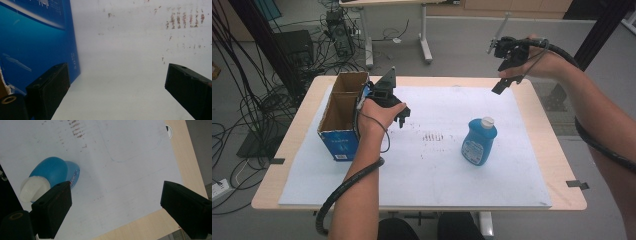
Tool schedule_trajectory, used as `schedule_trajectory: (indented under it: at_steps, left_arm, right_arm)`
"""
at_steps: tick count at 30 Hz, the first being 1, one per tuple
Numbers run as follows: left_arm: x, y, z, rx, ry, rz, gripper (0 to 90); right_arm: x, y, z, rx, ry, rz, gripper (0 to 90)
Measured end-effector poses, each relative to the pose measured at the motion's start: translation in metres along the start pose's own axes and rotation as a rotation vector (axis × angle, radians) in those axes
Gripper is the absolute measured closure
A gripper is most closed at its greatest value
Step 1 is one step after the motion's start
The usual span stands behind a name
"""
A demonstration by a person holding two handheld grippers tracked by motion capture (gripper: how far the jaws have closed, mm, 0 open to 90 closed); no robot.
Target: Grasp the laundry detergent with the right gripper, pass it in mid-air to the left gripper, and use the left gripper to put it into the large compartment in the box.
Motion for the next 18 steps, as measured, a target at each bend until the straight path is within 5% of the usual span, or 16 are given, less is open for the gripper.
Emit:
schedule_trajectory:
  at_steps: [18]
  left_arm:
    - [0.003,-0.007,0.012,0.002,0.013,0.013,6.3]
  right_arm:
    - [0.054,0.002,-0.025,-0.056,-0.019,0.011,10.0]
Point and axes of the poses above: each handheld gripper's, and its own axes: y roughly forward along the jaws, x roughly out of its underside, z roughly to its right, the point moved 9 cm from there along y, roughly forward along the jaws, and after that the axes turned 1 degree about -x, right-handed, at the moved point
